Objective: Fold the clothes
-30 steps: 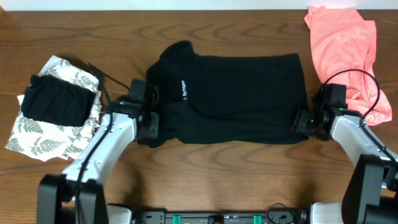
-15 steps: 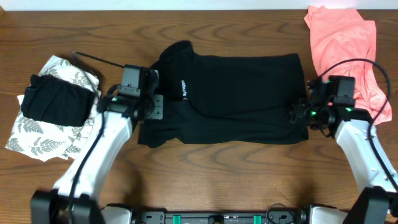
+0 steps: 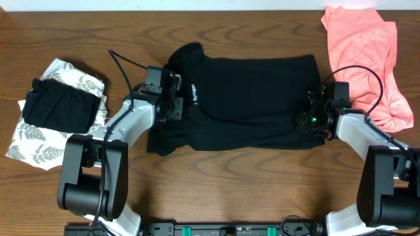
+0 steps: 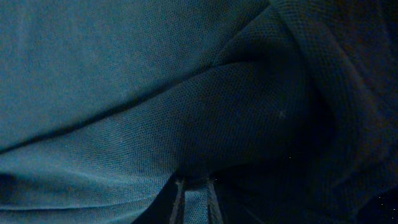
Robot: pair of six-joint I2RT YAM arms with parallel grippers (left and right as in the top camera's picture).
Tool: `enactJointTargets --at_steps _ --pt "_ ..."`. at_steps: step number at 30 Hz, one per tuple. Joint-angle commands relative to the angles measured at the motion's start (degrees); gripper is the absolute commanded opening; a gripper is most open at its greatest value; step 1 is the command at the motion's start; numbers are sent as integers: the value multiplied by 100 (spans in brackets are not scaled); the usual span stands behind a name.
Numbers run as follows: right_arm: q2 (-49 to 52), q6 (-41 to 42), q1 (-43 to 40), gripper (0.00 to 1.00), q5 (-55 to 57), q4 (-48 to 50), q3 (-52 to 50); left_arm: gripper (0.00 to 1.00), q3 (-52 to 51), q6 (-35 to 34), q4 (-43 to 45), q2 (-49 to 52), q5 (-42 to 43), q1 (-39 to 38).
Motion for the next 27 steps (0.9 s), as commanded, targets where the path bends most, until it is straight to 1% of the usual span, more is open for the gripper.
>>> enactJointTargets --at_steps 1,3,5,6,7,9,10,11,13,14,16,19,23,27 --pt "262 66 57 15 890 175 -59 19 33 136 229 31 -306 118" --pt "232 22 37 18 844 205 4 19 149 107 199 15 -297 212" --pt "118 -247 24 29 376 129 122 20 387 68 -173 -98 -258 269" --pt "15 -369 20 36 90 92 184 25 544 70 -457 -212 -188 267" --pt "-90 -367 20 45 -107 44 232 33 686 68 -684 -328 -120 267" --pt "-363 -238 7 58 -420 -142 358 48 960 48 -1058 -627 0 260" --pt "-492 -11 -9 60 -424 -289 431 55 1062 -35 -1156 -774 2 260" --pt "-667 262 -26 61 -424 -501 540 66 1161 -109 -1193 -946 2 262" --pt "-879 372 -44 63 -529 -638 688 75 1255 -122 -1075 -1200 2 262" --pt "-988 369 -46 65 -566 -619 776 78 1268 -122 -863 -1316 2 262" --pt "-1093 343 -46 67 -566 -490 883 78 1268 -122 -546 -1368 2 262" --pt "-1128 -11 -44 73 -562 26 997 79 1268 -120 -87 -1231 2 262" --pt "-953 -87 -76 74 -557 925 997 79 1268 -57 535 -785 0 262" --pt "-562 -63 -122 75 -444 1779 997 78 1268 -13 1200 -177 4 262"
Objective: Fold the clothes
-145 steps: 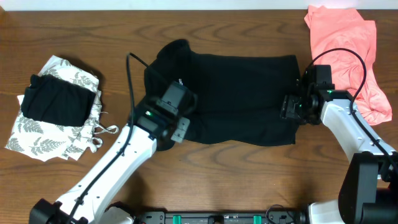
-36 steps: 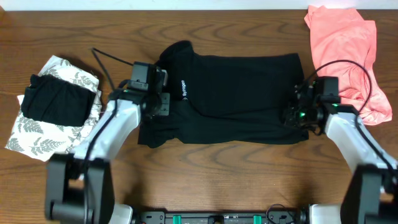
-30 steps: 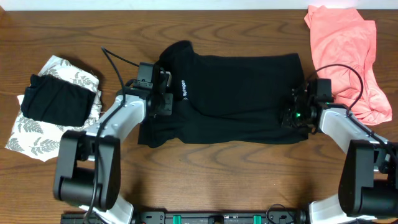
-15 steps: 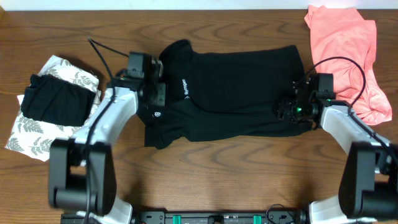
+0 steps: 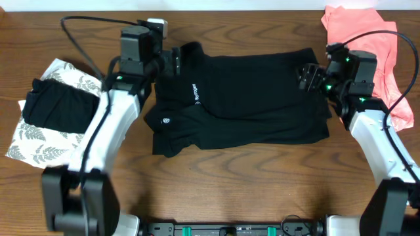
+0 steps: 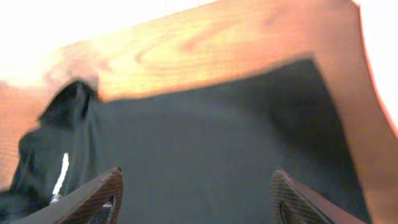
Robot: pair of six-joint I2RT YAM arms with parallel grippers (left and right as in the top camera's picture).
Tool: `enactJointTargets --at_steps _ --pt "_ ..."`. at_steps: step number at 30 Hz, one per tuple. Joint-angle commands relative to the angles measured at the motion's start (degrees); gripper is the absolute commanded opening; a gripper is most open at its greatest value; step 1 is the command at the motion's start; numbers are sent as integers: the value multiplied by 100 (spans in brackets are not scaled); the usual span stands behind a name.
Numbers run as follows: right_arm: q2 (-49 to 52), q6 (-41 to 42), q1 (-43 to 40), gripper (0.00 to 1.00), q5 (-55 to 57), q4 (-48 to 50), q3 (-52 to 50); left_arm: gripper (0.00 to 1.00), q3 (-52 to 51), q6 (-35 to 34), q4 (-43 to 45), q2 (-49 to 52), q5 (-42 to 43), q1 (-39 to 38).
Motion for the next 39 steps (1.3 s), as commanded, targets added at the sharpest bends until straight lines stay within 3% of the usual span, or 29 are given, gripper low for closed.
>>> enactJointTargets --at_steps 1,10,20,28,36,39 --pt "426 -22 -114 75 68 424 52 78 -31 33 376 516 20 4" --pt "2164 940 -693 74 -116 1832 435 73 -31 31 1709 1384 17 4" --pt "4138 1373 -973 72 -1128 1237 2588 71 -31 11 1652 1438 37 4" --pt "4642 1397 -734 72 -885 435 3394 71 -31 11 1550 1438 35 4" --pt "4695 855 -525 60 -841 -118 3394 70 -31 11 1541 1438 37 4" --pt "4695 643 -398 46 -831 -299 3394 69 -33 11 1510 1438 35 4"
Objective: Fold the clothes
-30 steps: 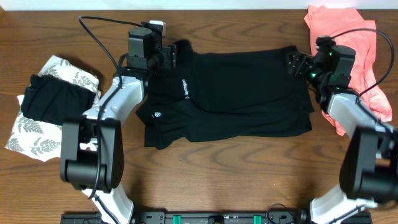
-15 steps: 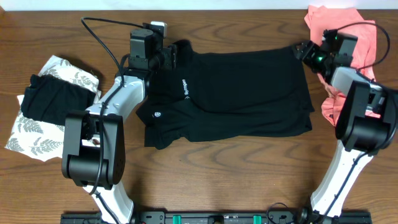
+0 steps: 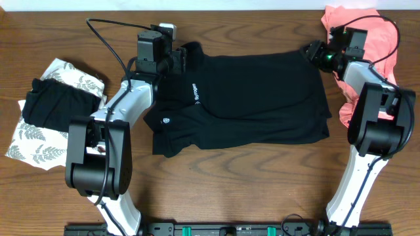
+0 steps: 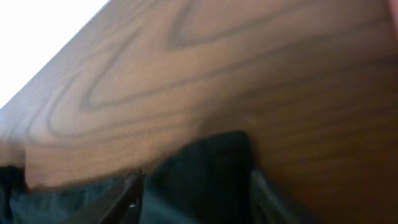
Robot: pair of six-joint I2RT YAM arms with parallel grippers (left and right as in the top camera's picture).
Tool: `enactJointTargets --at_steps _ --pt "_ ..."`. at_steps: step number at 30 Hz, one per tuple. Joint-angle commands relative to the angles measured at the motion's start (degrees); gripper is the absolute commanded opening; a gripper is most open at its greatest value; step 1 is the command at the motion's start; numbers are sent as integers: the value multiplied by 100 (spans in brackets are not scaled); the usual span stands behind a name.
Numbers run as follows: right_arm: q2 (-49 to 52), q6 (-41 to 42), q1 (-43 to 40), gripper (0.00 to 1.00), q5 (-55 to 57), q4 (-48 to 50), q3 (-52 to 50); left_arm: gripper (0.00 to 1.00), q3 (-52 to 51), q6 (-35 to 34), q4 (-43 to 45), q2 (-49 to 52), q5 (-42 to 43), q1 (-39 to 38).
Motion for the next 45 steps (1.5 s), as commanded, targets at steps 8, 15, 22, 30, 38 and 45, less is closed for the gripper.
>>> enactJointTargets --at_steps 8,15,22,30,38,45 --pt "70 -321 234 1 85 -310 17 68 -9 17 -249 55 11 4" --pt "-874 -1244 238 1 -13 -1029 17 67 -7 11 -210 50 11 9" --pt "-1768 -2041 420 1 -4 -2291 17 67 -7 -160 -138 197 55 0" --pt "-2020 -2267 654 1 439 -2839 15 66 -7 -155 579 901 310 -7" --pt "-2020 -2312 673 1 605 -2992 15 57 -2 -24 1294 1145 48 94" --pt "-2020 -2308 673 1 732 -3001 15 48 -2 -26 1180 1215 52 131"
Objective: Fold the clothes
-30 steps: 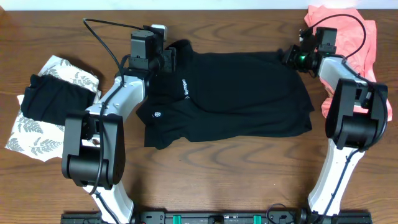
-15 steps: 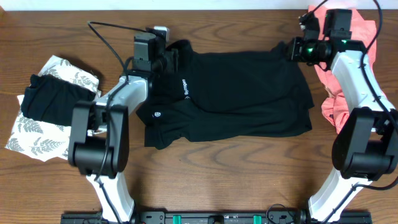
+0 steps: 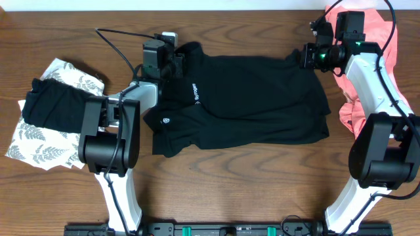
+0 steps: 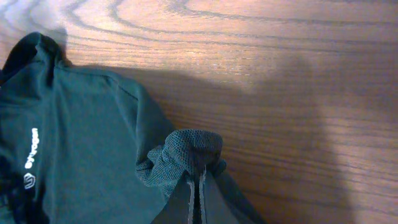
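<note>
A black shirt (image 3: 249,98) lies spread across the middle of the table, with white lettering near its collar. My right gripper (image 3: 307,56) is at the shirt's far right corner. In the right wrist view it (image 4: 198,186) is shut on a bunched wad of black mesh fabric (image 4: 186,149), with the rest of the shirt (image 4: 81,143) to the left. My left gripper (image 3: 176,64) rests at the shirt's far left corner beside the collar. The overhead view does not show whether its jaws are closed.
A coral-pink garment (image 3: 367,39) lies crumpled at the far right, under my right arm. At the left a folded black garment (image 3: 56,105) sits on a white leaf-patterned cloth (image 3: 39,147). The table's far edge runs just behind both grippers.
My right gripper was open around the shirt's far right corner and is now shut on it. The corner is bunched and pulled slightly left. My left gripper has barely shifted.
Both grippers were low at the shirt's two sides, the right buried in fabric. Then both arms were up near the far corners, the right open. Then they sat at those corners, and now the right holds its corner.
</note>
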Robot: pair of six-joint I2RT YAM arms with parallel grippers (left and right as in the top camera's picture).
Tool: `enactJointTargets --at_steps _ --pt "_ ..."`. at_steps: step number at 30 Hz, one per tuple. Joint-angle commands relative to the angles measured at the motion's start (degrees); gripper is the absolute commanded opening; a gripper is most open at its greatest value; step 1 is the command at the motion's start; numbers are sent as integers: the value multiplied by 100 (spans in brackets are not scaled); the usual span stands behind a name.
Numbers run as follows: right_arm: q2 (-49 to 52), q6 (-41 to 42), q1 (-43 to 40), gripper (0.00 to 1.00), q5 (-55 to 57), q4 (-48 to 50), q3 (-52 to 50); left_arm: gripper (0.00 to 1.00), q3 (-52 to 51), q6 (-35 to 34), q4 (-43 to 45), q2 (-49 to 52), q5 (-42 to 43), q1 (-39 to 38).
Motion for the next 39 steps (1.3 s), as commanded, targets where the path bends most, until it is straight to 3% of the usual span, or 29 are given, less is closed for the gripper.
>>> enactJointTargets --at_steps 1,8,15,17,19,21,39 --pt "-42 -131 26 1 98 -9 22 48 7 98 -48 74 -79 35" --pt "-42 -131 26 1 98 -81 22 48 7 98 -105 256 -76 35" --pt "-42 -129 26 1 96 -87 22 38 9 118 -79 258 -79 35" --pt "-42 -129 26 1 96 -87 22 33 7 227 -79 258 -79 35" --pt "-42 -129 26 1 98 -87 22 15 9 271 -81 258 -79 46" --pt "-42 -129 26 1 98 -87 22 6 15 271 -76 247 -76 74" --pt "-42 -175 -11 1 422 -382 22 6 85 310 -1303 -1545 332 446"
